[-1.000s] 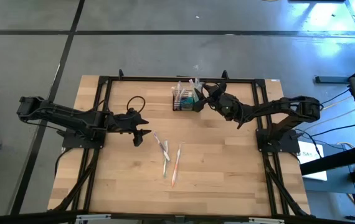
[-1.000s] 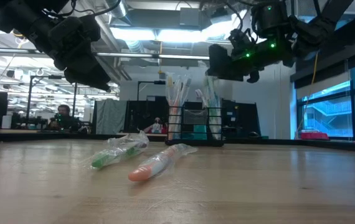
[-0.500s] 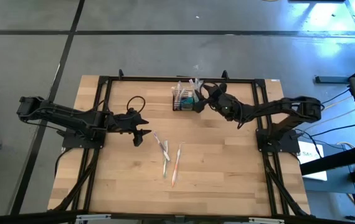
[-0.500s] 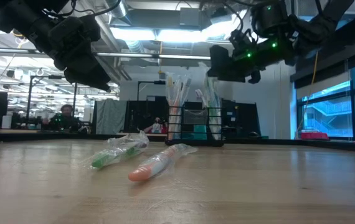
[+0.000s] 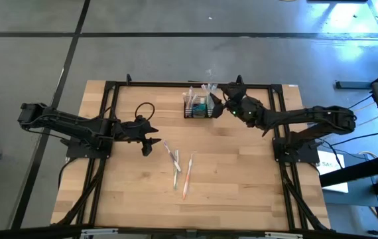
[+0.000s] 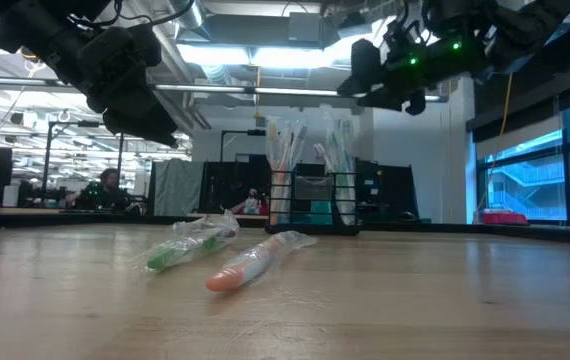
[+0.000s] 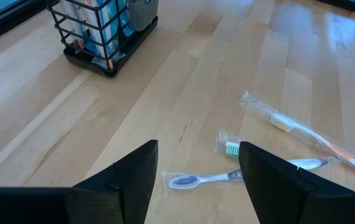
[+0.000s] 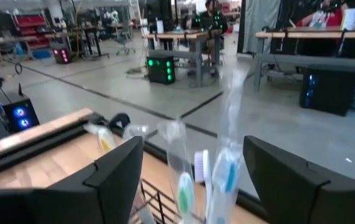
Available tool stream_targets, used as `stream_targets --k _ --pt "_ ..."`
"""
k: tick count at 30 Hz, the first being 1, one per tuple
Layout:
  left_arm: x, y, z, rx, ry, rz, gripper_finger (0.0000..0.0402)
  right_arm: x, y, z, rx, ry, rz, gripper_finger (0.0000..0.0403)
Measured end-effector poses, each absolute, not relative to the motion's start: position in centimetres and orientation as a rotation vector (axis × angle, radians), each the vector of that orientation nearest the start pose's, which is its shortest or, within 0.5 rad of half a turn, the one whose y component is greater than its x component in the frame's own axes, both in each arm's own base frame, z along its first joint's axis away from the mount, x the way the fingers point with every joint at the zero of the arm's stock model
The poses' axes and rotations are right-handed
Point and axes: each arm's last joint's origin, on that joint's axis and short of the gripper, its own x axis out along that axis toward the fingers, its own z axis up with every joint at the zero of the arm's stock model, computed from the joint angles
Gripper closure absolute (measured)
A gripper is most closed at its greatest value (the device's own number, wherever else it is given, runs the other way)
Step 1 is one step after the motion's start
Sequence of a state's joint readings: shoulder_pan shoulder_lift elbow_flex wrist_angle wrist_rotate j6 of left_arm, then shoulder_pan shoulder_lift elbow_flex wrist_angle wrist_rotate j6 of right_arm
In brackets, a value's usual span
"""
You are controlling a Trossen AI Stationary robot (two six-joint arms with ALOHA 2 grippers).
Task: Pick & Place toothbrushing station
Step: Put the purple toothbrush in the left section of the wire organizer
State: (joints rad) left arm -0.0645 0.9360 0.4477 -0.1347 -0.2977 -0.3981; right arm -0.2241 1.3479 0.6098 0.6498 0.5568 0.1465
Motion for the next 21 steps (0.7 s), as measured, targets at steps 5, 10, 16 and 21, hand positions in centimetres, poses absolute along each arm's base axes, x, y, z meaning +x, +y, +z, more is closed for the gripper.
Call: stream_targets --k 5,10,16,21 --pt "18.6 -0.3 19.9 -0.272 0.556 0.344 0.0180 25.9 -7.4 24.4 0.124 -0.010 -0.756 0.0135" --pt "18.6 -0.2 19.9 -0.261 0.547 0.378 0.0180 25.9 -8.0 25.0 0.125 -0.010 -0.770 0.0180" --pt "18.6 -0.2 19.9 -0.258 0.544 0.386 0.0180 26.7 -8.7 26.7 0.126 0.140 -0.758 0.0297" --pt "18.6 -0.2 19.9 -0.256 0.545 0.388 0.0180 27.2 -8.2 27.9 0.107 0.224 -0.744 0.0390"
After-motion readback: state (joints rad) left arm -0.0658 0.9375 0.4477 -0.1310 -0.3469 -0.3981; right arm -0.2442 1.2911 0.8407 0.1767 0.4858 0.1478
